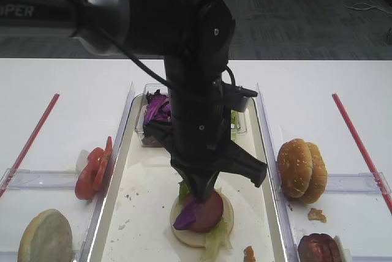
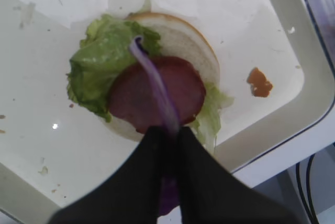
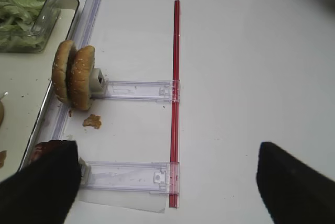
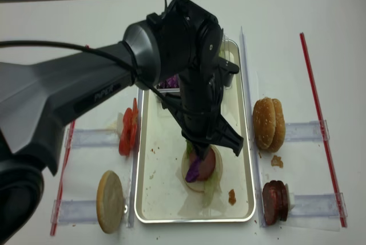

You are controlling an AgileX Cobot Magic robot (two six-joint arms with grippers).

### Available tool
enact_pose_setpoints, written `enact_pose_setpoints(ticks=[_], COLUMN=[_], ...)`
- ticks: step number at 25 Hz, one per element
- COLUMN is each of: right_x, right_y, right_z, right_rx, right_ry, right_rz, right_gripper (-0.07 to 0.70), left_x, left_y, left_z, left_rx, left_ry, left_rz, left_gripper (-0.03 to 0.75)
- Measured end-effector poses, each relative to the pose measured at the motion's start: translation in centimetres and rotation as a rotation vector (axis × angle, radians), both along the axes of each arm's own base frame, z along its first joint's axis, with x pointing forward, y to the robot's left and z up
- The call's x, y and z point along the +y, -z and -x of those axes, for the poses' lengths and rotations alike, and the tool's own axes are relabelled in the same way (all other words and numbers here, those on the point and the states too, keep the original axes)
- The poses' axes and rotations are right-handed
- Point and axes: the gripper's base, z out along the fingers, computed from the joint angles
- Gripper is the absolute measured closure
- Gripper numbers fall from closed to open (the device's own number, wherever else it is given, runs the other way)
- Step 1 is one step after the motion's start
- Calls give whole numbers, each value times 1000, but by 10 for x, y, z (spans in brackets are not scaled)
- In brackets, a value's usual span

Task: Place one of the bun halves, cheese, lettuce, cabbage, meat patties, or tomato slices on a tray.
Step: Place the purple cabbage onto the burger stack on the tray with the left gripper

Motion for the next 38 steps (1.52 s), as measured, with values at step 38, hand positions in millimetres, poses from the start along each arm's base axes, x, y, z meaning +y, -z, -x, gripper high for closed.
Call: enact_pose_setpoints(ticks=[38], right_x=[0], right_y=[0], right_z=[0], right_rx=[0], right_ry=[0], right_rz=[0], right_gripper=[-48], left_x=[-5], left_y=[14], left_z=[-7], left_rx=[-23], left_ry=[-7], left_rz=[3], left_gripper=[671])
